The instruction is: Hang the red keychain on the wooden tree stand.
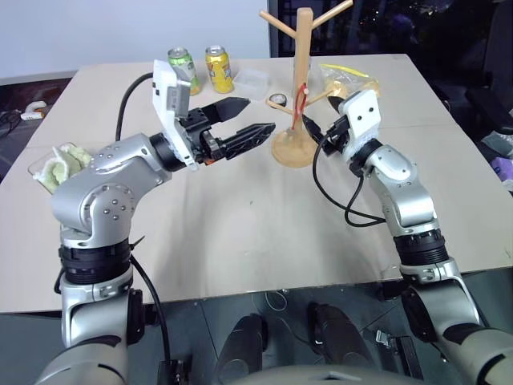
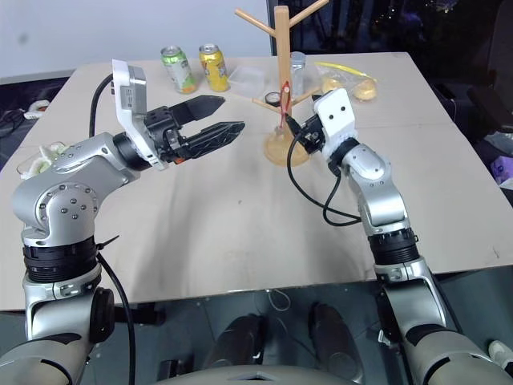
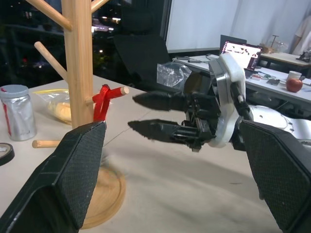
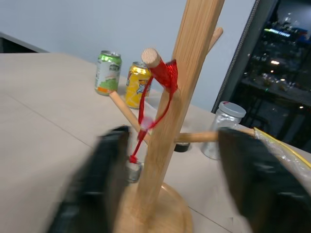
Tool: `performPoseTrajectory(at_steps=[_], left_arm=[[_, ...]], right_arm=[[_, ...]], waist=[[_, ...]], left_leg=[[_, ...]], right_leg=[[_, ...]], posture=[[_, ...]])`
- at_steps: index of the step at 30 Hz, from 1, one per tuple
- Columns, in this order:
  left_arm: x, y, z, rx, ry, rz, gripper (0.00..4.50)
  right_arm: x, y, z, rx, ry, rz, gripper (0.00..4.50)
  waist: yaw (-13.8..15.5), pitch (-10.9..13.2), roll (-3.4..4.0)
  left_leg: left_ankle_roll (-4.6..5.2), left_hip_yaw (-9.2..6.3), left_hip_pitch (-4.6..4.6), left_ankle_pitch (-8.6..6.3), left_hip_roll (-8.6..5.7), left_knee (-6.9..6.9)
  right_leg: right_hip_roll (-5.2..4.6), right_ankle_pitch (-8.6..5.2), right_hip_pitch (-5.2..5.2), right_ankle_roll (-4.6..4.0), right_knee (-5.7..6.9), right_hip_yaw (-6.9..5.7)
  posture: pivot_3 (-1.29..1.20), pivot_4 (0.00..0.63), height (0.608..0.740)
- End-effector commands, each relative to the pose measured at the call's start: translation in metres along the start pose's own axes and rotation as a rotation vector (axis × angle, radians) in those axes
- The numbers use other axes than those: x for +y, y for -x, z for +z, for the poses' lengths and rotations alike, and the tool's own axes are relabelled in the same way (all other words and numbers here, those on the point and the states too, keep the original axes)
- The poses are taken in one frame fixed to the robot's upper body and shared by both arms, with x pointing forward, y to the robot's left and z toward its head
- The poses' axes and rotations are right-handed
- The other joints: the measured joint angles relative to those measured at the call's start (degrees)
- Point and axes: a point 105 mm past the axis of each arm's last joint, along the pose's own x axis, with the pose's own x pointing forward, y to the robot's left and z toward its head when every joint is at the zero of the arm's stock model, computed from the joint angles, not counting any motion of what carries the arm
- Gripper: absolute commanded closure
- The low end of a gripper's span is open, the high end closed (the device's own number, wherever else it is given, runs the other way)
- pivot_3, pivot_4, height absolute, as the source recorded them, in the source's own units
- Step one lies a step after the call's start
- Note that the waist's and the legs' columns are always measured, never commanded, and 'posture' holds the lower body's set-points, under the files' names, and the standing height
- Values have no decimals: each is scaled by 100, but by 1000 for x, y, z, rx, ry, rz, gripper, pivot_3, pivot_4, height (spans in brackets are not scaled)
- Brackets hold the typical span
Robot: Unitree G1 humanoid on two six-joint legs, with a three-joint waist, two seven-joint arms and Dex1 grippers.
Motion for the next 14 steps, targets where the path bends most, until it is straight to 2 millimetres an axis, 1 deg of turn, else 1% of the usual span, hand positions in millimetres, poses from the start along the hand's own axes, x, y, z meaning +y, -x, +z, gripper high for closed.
performPoseTrajectory(at_steps=[1, 3, 5, 8, 11, 14], left_arm=[[4, 6, 12, 13, -74, -6, 0], [10, 12, 12, 54, -80, 1, 0], [17, 23, 10, 128, -106, -1, 0], [37, 43, 13, 214, -178, 42, 0], [53, 60, 13, 281, -208, 69, 0], [65, 71, 9, 343, -254, 91, 0]], right_arm=[[-5, 13, 21, -20, 35, 90, 21], [-7, 24, 21, 20, 35, 158, 21], [-11, 40, 26, 71, 6, 246, 21], [-26, 62, 40, 131, 34, 352, 21], [-40, 77, 54, 182, 7, 405, 21], [-47, 84, 62, 209, -18, 422, 21]], waist=[[2, 2, 3], [8, 2, 3], [3, 3, 3], [-3, 9, 12], [-9, 11, 13], [-19, 12, 13]], left_leg=[[0, 0, -2, 0, -1, 0], [0, 0, -2, 0, -1, 0], [1, 0, -2, 0, -1, 0], [1, 2, -3, -1, -2, -1], [2, 5, 0, -1, 1, -3], [2, 8, 0, -1, 4, -3]], right_leg=[[0, 0, -1, 0, -1, 0], [-1, 0, 0, 0, -2, 0], [-1, -1, 0, 0, -3, -1], [0, -3, -1, -1, -4, -1], [2, -15, -1, -21, -5, -2], [4, -16, -1, -23, -5, -2]], posture=[[0, 150, 740], [0, 150, 740], [0, 150, 740], [0, 150, 740], [0, 150, 740], [0, 150, 740]])
